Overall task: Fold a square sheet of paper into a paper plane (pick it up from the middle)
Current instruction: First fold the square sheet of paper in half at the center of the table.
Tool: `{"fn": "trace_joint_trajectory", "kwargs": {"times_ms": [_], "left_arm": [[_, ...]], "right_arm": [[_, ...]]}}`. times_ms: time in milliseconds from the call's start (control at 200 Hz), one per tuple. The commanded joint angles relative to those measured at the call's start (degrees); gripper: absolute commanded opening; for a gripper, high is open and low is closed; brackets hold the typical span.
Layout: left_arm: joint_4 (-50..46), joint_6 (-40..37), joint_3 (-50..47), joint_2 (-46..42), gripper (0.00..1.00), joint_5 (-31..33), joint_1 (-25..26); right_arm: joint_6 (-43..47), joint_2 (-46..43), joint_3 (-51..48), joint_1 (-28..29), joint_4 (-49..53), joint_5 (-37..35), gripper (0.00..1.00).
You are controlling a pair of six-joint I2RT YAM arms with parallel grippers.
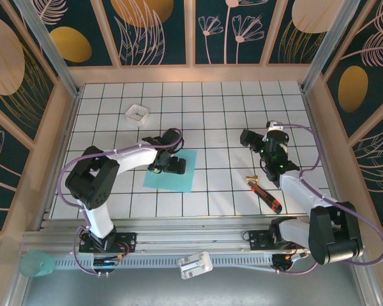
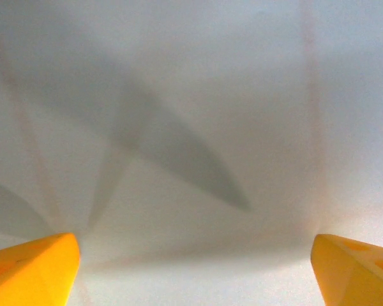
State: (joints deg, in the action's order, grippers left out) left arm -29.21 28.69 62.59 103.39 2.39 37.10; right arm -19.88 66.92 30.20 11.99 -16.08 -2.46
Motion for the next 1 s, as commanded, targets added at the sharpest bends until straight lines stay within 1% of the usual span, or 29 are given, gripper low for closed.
{"fn": "trace_joint_trajectory", "kwargs": {"times_ms": [0,110,330,475,731,846,931,991], "left_arm": [[-2.4,1.3,2.2,-1.2,0.99,2.1,0.3],[-3.4,2.2,3.4,0.6,0.99,3.8,0.3],[-1.2,3.7,2.3,3.9,0.99,0.7,0.8],[-1.1,3.8,1.8,5.6,0.99,1.7,1.5],[0.0,3.4,0.8,4.7,0.89,1.4,1.5],[0.5,3.3,0.9,4.4,0.86,0.3,1.5],[1.7,3.4,0.6,3.9,0.82,-1.2,1.5],[3.0,3.7,0.2,3.1,0.76,-2.7,1.6]], "right_arm": [[0.4,1.0,0.7,-0.3,-0.9,0.6,0.95],[0.4,1.3,0.7,-0.4,-1.0,0.8,0.95],[0.5,1.2,0.6,-0.3,-0.9,0.5,0.95],[0.4,1.4,0.6,-0.3,-1.0,0.5,0.95],[0.5,1.7,0.6,-0.3,-1.1,0.4,0.95],[0.5,1.9,0.7,-0.3,-1.0,0.4,0.95],[0.5,1.8,0.7,-0.4,-1.0,0.2,0.95],[0.4,1.8,0.7,-0.4,-0.9,0.3,0.95]]}}
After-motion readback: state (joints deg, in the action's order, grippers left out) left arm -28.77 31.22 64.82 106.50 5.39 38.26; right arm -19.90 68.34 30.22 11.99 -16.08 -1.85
